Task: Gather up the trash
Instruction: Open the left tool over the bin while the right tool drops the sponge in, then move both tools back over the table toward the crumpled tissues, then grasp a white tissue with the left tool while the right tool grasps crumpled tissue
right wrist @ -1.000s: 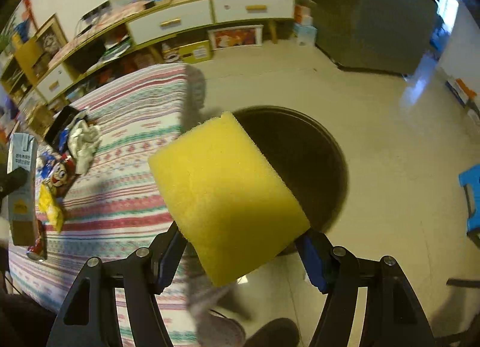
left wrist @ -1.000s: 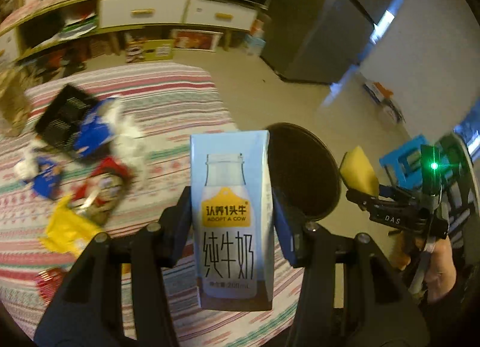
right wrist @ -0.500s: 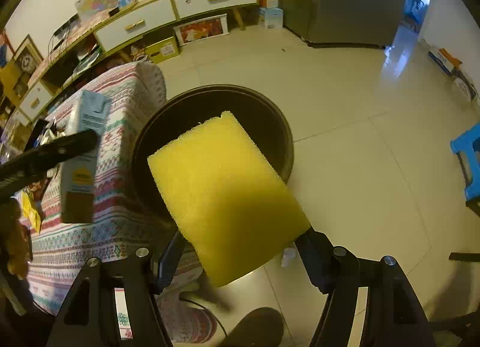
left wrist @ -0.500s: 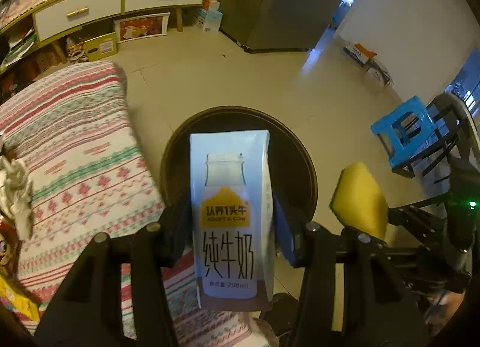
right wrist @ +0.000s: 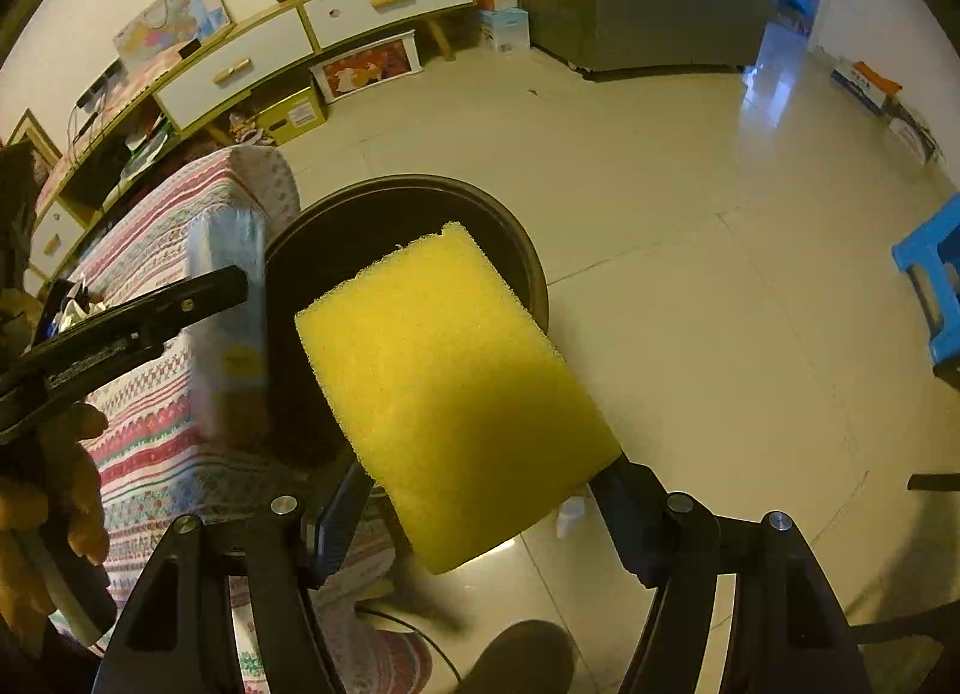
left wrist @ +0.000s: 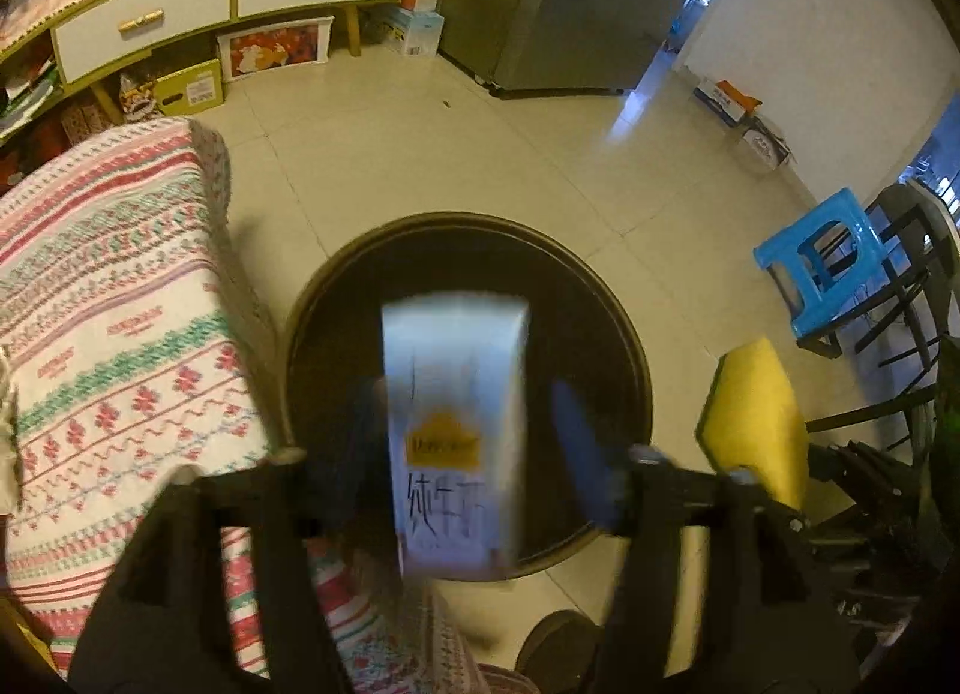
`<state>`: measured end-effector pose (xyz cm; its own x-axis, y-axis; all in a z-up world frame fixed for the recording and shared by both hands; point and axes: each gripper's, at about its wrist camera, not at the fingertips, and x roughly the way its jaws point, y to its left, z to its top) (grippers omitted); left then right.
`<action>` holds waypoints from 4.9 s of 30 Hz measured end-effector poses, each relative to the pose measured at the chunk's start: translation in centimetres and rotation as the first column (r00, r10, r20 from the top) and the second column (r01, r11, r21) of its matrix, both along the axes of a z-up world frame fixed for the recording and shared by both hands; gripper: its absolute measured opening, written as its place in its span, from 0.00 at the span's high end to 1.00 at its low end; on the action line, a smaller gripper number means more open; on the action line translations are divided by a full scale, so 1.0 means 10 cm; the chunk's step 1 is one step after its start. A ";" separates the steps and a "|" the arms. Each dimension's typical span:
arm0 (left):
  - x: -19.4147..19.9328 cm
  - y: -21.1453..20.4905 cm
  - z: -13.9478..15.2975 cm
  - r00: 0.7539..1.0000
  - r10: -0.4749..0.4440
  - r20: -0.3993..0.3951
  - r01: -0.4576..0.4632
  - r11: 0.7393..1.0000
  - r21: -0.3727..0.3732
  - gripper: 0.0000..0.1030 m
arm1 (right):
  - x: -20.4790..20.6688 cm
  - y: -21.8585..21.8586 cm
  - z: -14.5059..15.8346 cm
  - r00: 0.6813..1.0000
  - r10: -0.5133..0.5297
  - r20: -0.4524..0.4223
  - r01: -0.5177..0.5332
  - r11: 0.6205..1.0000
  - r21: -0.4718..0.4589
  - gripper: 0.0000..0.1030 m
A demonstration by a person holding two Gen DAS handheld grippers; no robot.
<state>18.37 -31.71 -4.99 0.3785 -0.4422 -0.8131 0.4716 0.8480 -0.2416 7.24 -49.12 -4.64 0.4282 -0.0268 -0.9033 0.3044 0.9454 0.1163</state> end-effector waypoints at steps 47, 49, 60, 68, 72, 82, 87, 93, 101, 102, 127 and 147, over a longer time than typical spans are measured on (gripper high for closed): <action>-0.77 3.77 0.39 0.915 0.395 0.083 -0.402 0.908 0.113 0.02 | 0.51 1.55 0.37 0.988 0.151 0.022 -0.148 0.982 -0.118 0.08; -0.79 3.85 0.40 0.910 0.406 0.086 -0.414 0.904 0.109 0.02 | 0.51 1.66 0.40 0.984 0.175 0.025 -0.171 0.977 -0.126 0.08; -0.80 4.23 0.37 0.879 0.471 0.072 -0.477 0.872 0.110 0.02 | 0.54 2.31 0.45 0.956 0.290 0.046 -0.281 0.949 -0.145 0.08; -0.77 4.46 0.31 0.857 0.512 0.057 -0.515 0.849 0.116 0.02 | 0.59 2.69 0.44 0.939 0.341 0.051 -0.332 0.932 -0.143 0.08; -0.69 4.53 0.24 0.847 0.530 0.040 -0.531 0.839 0.121 0.02 | 0.64 2.83 0.42 0.931 0.361 0.049 -0.351 0.926 -0.140 0.08; -0.32 4.50 0.09 0.840 0.538 0.078 -0.543 0.826 0.153 0.02 | 0.78 3.05 0.33 0.927 0.372 0.043 -0.364 0.922 -0.135 0.08; -0.11 4.44 -0.01 0.826 0.562 0.045 -0.562 0.815 0.138 0.02 | 0.86 3.09 0.28 0.929 0.369 0.035 -0.362 0.924 -0.120 0.08; 0.08 4.38 -0.07 0.807 0.591 0.000 -0.589 0.803 0.090 0.05 | 0.96 3.08 0.23 0.935 0.354 0.032 -0.348 0.930 -0.119 0.08; 0.30 4.29 -0.13 0.799 0.600 -0.038 -0.598 0.800 0.040 0.22 | 1.10 2.99 0.14 0.945 0.328 0.009 -0.324 0.939 -0.116 0.08; 0.32 4.28 -0.14 0.798 0.602 -0.036 -0.601 0.799 0.038 0.23 | 1.11 2.97 0.12 0.945 0.326 0.007 -0.323 0.939 -0.116 0.08; 0.45 4.28 -0.14 0.762 0.643 -0.079 -0.641 0.766 0.054 0.64 | 1.21 3.10 0.02 0.939 0.344 -0.019 -0.344 0.929 -0.140 0.08; 0.05 4.30 0.21 0.824 0.566 -0.021 -0.566 0.824 0.028 0.65 | 1.67 3.58 -0.03 0.931 0.358 0.068 -0.355 0.934 -0.044 0.09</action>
<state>18.92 11.30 -2.84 0.5346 -0.1408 -0.8333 -0.0995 0.9687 -0.2275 23.90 -13.37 -4.98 0.4796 0.1130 -0.8702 -0.0618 0.9936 0.0949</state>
